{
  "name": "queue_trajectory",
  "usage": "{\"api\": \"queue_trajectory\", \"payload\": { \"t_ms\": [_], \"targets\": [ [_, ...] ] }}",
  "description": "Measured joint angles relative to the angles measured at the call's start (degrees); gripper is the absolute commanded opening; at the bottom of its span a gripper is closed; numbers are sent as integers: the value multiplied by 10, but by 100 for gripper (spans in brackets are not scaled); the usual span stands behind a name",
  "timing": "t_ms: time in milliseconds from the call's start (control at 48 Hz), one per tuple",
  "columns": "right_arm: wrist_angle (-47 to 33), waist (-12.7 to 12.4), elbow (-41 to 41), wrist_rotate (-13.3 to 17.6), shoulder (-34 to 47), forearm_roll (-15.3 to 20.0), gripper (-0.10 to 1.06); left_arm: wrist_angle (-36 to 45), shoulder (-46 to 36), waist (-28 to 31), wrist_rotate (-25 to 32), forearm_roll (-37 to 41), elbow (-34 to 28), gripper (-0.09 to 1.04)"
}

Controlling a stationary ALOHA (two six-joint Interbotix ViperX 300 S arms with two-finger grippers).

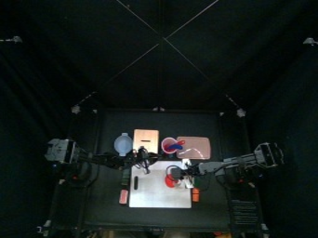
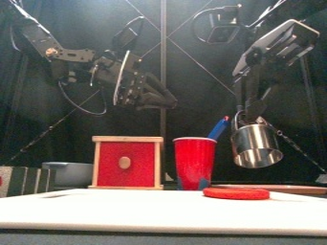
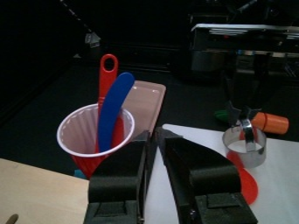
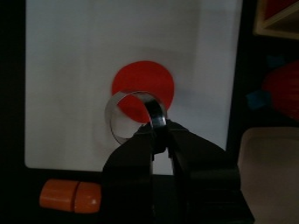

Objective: Get the cutter from the drawer then cut the dough then place the extra dough in the bowl
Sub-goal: Cut the dough

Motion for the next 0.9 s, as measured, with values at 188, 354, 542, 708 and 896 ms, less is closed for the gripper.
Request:
{"api": "queue_trajectory", "payload": {
  "t_ms": [188,354,542,708,896],
  "targets": [
    [1,24,0,105,13,-91,40,1,0,0,0,-3,4,60],
    [2,56,-1,192,35,-142,40,0,-1,0,0,-3,4,60],
    [16,73,-11,236,62,-178,40,0,0,0,0,-3,4,60],
    [50,75,-30,244,83,-202,40,0,0,0,0,-3,4,60],
    [60,79,-49,244,99,-203,40,0,0,0,0,-4,9,60]
  ]
}}
